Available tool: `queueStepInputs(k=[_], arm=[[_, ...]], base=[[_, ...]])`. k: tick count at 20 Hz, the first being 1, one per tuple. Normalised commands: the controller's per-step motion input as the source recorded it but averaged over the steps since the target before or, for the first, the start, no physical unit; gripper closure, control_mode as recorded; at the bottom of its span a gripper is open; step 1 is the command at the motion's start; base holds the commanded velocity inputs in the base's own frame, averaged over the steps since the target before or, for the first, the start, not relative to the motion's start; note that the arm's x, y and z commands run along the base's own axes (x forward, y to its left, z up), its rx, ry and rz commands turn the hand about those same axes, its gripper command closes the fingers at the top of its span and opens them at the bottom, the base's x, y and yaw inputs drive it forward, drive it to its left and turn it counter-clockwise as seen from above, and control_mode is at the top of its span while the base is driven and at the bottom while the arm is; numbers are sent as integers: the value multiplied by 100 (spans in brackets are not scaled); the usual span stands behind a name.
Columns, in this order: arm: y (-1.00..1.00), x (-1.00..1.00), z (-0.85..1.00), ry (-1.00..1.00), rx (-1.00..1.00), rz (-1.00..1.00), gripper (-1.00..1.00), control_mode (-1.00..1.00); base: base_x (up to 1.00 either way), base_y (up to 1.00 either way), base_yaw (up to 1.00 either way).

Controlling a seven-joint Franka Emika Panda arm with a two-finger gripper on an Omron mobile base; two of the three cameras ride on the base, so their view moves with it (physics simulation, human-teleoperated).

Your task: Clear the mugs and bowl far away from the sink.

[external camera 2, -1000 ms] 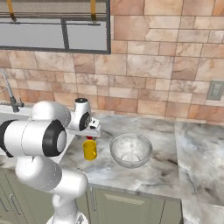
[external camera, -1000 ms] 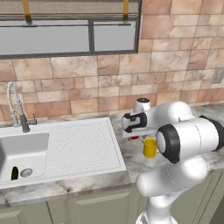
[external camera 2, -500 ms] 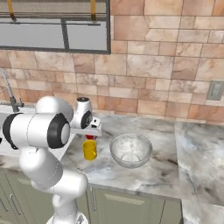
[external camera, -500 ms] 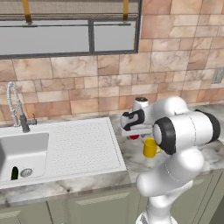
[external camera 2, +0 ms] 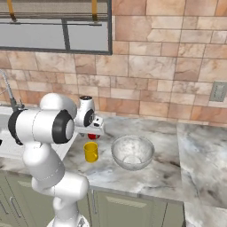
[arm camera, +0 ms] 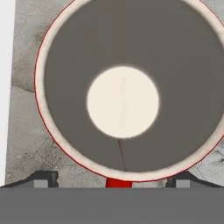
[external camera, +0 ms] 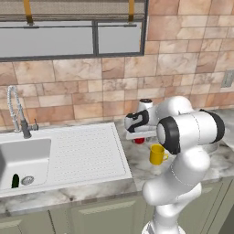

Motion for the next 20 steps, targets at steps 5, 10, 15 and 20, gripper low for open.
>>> queueStepInputs(k=[5,10,15,20], arm=[[0,8,-1,0,0,0,100,-100],[0,2,0,-2,0,0,100,-100],[0,-1,-1,0,0,0,100,-100],[0,-52,73,-7,0,0,100,-100]], base=[[0,0,0],[0,0,0],[0,0,0],[0,0,0]])
